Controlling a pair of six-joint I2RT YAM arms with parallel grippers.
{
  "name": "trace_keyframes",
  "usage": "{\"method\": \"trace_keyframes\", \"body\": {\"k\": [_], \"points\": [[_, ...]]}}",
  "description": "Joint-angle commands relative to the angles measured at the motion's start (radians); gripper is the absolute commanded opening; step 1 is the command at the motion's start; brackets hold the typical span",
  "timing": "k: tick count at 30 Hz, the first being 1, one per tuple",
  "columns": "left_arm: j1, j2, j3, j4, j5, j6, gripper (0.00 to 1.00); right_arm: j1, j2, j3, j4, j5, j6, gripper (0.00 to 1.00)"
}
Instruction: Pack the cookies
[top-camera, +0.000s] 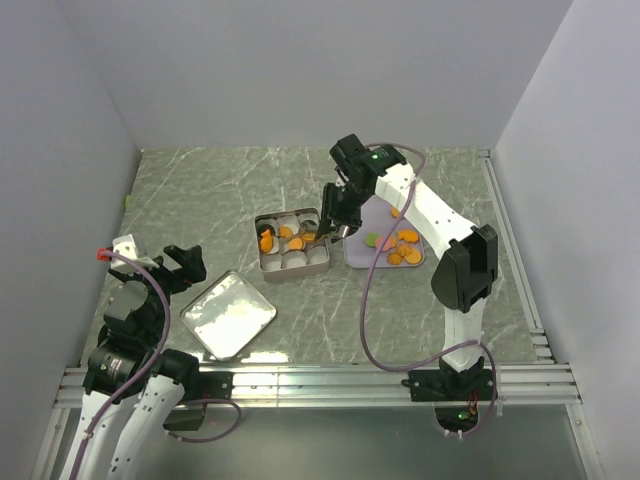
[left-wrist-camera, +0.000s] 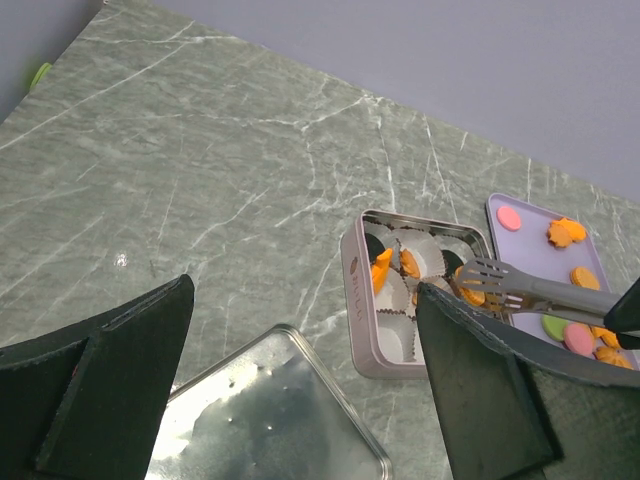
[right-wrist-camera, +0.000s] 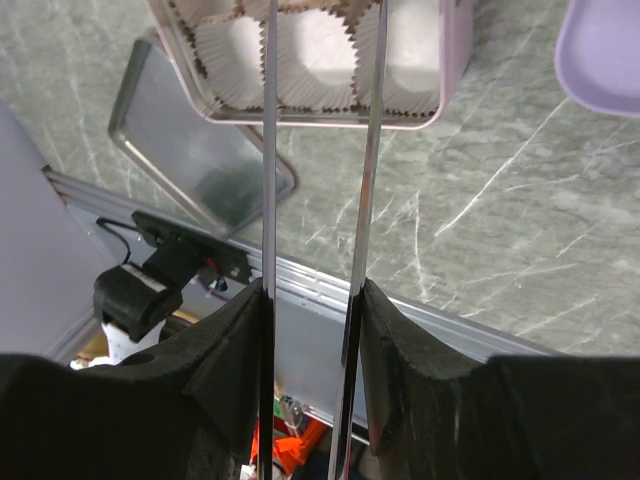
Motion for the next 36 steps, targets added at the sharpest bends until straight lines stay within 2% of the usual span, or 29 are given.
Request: {"method": "trace_keyframes", "body": {"k": [1,6,25,36], "points": [[-0.001,-0.008,-0.004,0.041,0.016,0.019,0.99,-0.003,0.002,-0.004,0.051,0.028,0.012,0.31],[-0.001,-0.008,-0.006,0.043,0.016,0.02,1.0,-0.002,0.002,-0.013,0.056,0.06,0.024,0.33],[-0.001,-0.002,-0.006,0.043,0.015,0.02,0.99,-0.003,-0.008,-0.023,0.034,0.097,0.022,0.51],[-0.001,-0.002,-0.006,0.043,0.015,0.022,0.99,-0.003,-0.031,-0.033,0.011,0.114,0.021,0.53]]}}
